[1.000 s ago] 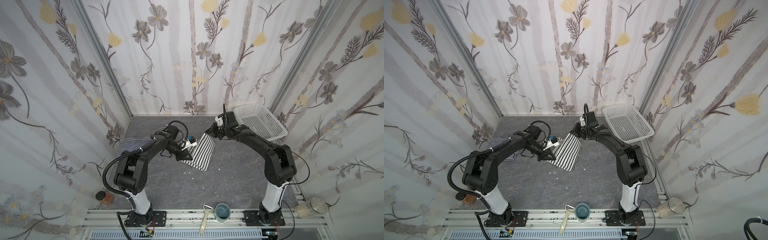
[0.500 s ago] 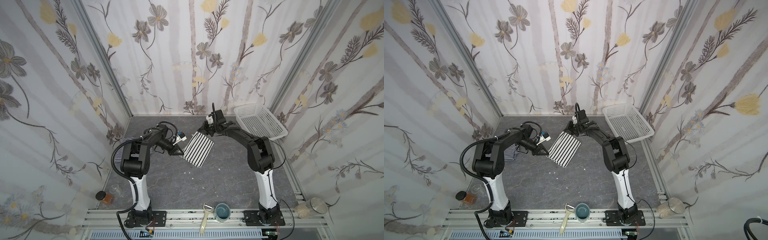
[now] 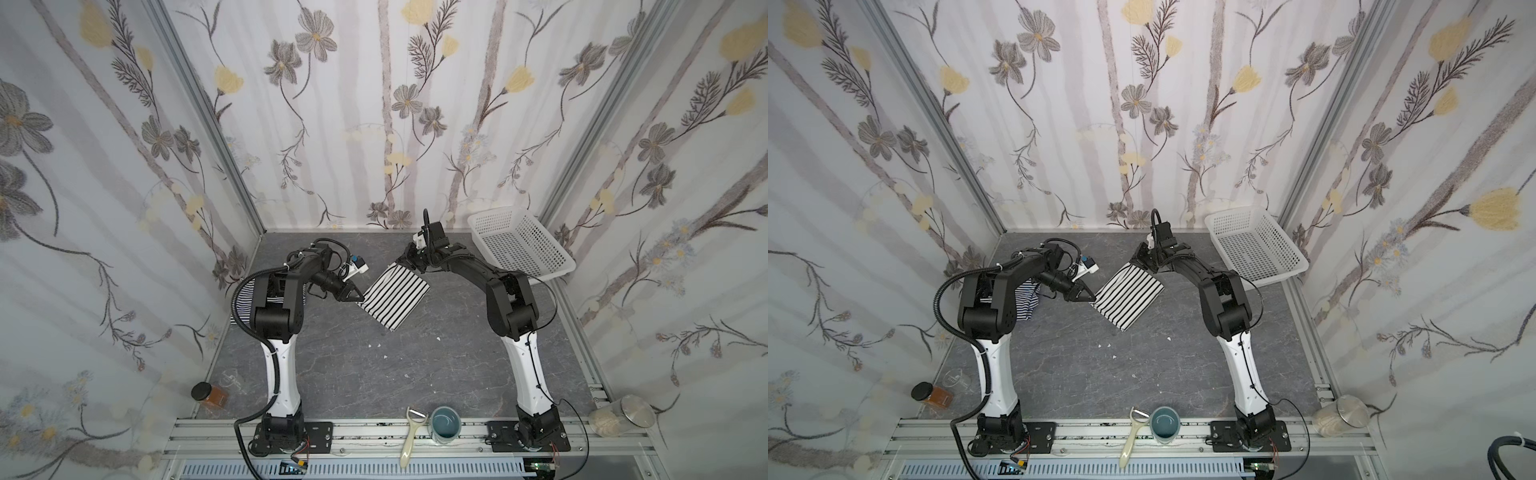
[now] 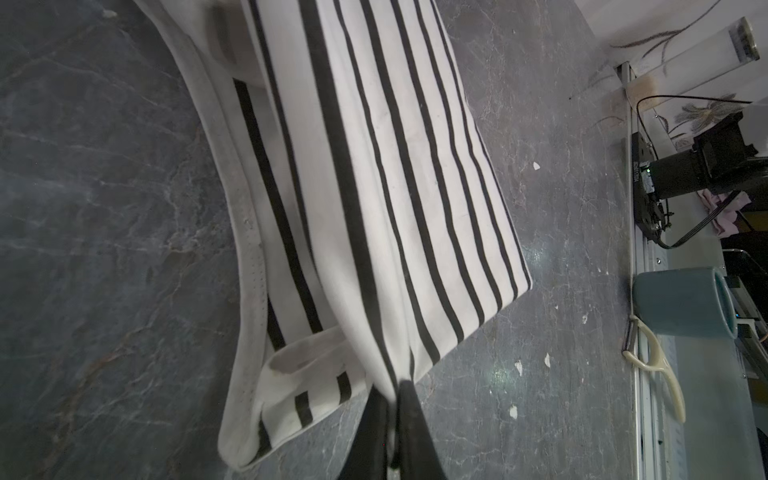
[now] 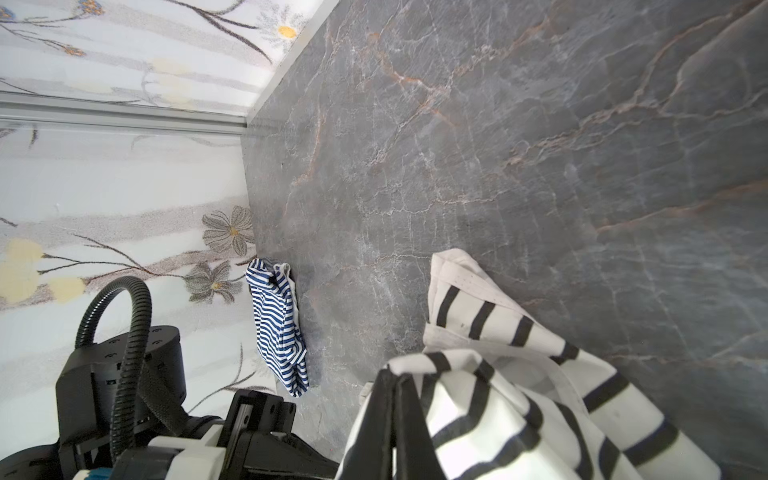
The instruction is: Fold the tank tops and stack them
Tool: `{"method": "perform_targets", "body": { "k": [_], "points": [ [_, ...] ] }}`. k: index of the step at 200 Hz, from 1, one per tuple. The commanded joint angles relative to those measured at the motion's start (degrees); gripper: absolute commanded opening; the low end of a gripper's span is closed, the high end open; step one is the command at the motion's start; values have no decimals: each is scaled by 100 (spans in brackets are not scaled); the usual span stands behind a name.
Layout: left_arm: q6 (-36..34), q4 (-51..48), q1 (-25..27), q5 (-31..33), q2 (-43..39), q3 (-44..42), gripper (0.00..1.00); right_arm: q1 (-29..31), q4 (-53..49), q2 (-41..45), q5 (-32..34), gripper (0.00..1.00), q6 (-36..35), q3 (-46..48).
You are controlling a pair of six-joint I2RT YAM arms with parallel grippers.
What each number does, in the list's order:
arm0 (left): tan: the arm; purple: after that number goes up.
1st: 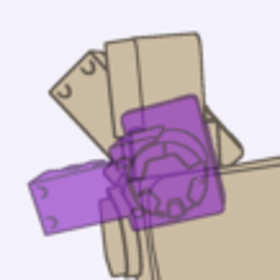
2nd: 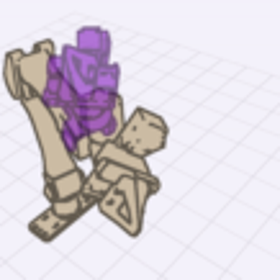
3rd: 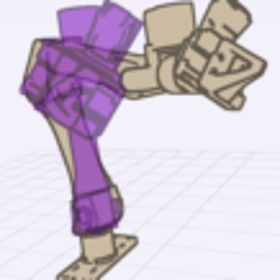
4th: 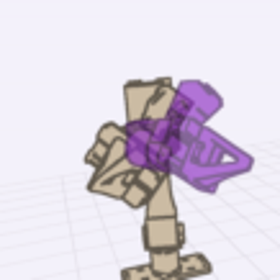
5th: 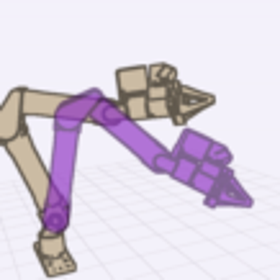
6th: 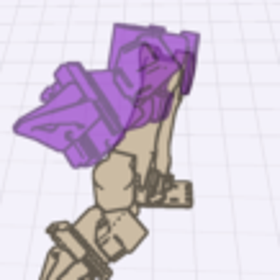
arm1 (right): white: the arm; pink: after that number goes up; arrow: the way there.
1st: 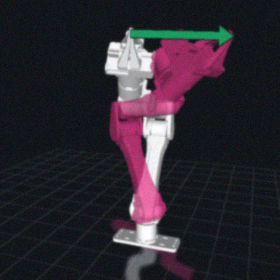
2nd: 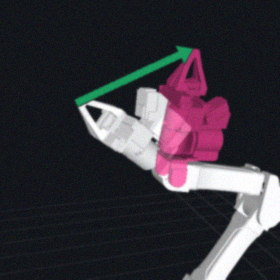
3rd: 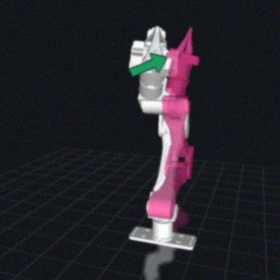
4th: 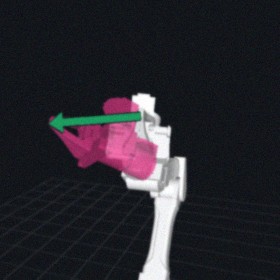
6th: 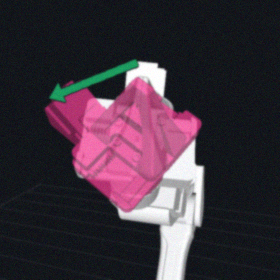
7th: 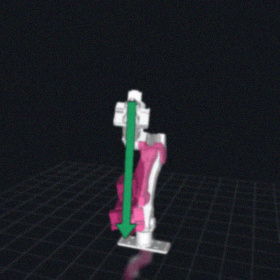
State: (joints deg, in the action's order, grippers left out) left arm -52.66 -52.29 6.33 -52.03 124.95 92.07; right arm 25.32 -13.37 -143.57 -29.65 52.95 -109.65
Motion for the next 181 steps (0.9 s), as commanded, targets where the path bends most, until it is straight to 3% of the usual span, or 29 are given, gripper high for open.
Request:
{"method": "perform_targets", "body": {
  "k": [1,22,51,77,121,151,181],
  "points": [
    [59,-97,-16,-4,194,271,9,-43,354,-78,47,5,88,-57],
    [216,-84,-26,8,448,623,15,-91,440,-119,46,12,137,-57],
    [601,-70,-83,36,721,1107,23,-132,603,26,21,34,76,39],
    [773,-31,-131,167,594,1128,30,-124,1156,446,0,39,163,628],
    [884,78,-65,-233,-52,554,30,97,962,470,-43,25,6,689],
    [982,139,186,-117,109,528,27,146,695,226,117,8,-46,537],
    [1142,254,273,-58,349,676,27,149,468,98,335,2,-139,440]
  ]
}}
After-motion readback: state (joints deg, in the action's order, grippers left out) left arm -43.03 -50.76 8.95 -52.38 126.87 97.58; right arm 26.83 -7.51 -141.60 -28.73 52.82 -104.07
